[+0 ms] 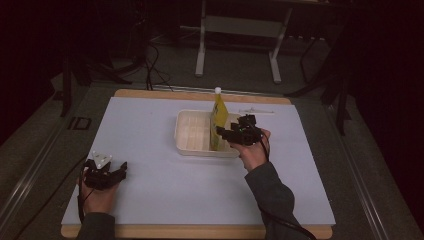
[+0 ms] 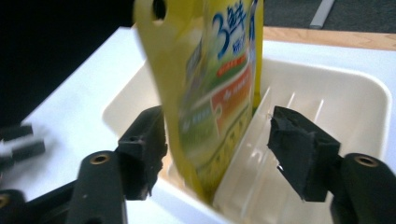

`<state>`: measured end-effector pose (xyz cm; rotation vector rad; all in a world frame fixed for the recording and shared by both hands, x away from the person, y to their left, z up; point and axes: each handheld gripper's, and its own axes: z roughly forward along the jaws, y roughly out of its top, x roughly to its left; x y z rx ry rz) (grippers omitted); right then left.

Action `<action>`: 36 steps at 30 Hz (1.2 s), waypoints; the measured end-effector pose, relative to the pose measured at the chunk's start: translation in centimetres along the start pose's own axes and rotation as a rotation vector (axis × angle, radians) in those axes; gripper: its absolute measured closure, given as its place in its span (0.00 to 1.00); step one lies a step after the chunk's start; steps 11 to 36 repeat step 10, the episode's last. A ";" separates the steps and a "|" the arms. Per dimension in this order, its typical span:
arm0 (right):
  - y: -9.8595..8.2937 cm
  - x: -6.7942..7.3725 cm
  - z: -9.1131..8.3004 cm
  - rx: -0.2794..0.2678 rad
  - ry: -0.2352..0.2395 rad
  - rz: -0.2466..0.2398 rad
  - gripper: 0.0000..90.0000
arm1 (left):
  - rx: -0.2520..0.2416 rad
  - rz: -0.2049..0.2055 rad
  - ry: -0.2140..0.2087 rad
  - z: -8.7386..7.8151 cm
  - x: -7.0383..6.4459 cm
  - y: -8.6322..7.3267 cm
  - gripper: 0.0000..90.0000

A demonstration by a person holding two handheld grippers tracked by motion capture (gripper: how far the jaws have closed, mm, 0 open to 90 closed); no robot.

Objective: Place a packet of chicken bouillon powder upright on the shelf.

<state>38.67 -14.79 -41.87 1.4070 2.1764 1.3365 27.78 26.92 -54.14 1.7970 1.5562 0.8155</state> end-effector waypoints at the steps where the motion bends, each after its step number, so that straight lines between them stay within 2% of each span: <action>1: -0.4 0.0 -0.5 0.022 0.007 -0.027 0.34 | -0.001 -0.001 0.001 0.0 0.0 0.0 0.38; 3: -1.0 -0.1 -0.9 0.048 -0.007 -0.056 0.32 | 0.001 0.000 0.002 0.0 0.0 0.0 0.38; 10: -2.8 -1.3 -2.6 0.083 -0.007 -0.073 0.28 | 0.006 -0.003 0.007 0.1 0.0 0.0 0.36; 36: -2.8 -1.3 -2.6 0.083 -0.007 -0.073 0.28 | 0.006 -0.003 0.007 0.1 0.0 0.0 0.36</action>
